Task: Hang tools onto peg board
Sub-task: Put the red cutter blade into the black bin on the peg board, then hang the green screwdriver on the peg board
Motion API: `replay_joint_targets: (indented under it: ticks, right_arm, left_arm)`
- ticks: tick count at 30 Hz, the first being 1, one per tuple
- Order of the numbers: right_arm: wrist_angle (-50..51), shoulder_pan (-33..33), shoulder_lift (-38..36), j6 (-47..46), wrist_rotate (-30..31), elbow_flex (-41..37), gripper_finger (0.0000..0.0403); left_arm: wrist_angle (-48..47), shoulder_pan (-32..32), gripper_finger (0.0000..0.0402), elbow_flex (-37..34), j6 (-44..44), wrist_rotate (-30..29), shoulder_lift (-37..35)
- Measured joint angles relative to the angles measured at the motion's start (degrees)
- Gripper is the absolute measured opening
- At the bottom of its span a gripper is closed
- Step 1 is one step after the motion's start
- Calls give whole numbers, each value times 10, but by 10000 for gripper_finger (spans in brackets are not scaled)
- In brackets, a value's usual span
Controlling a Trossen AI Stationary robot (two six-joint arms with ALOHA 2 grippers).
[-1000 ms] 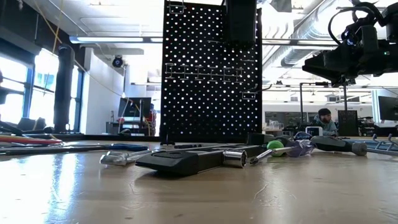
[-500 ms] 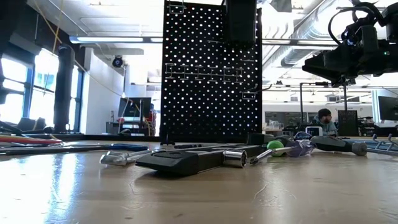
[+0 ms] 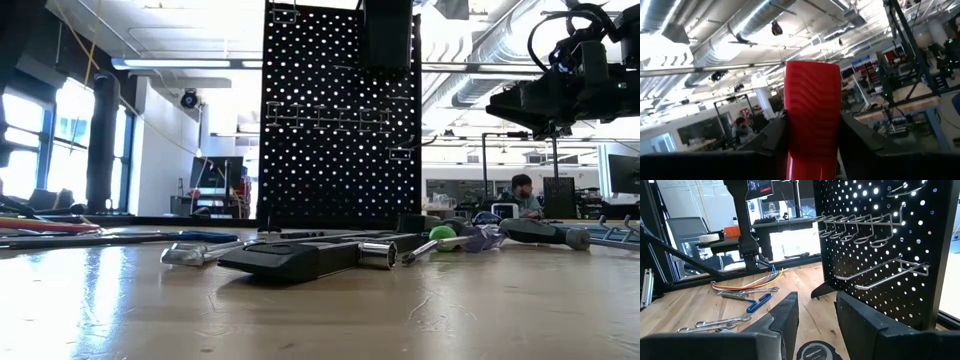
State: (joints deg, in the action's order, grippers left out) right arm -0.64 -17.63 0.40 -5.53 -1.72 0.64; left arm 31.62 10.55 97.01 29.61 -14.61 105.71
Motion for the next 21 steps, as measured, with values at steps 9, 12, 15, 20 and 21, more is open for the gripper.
replay_joint_targets:
  ticks: [9, 12, 15, 20, 21]
  right_arm:
    - [0, 0, 0, 0, 0, 0, 128]
    - [0, 0, 0, 0, 0, 0, 128]
    - [0, 0, 0, 0, 0, 0, 128]
    - [0, 0, 0, 0, 0, 0, 128]
    - [0, 0, 0, 0, 0, 0, 128]
  left_arm:
    - [-22, 0, 186, 0, -14, -57, 0]
    - [-23, -1, 187, 0, -15, -61, 0]
    - [-23, -5, 187, 0, -14, -76, 0]
    - [-23, -12, 187, 0, 4, -94, 0]
    - [-23, -15, 187, 0, 10, -95, 0]
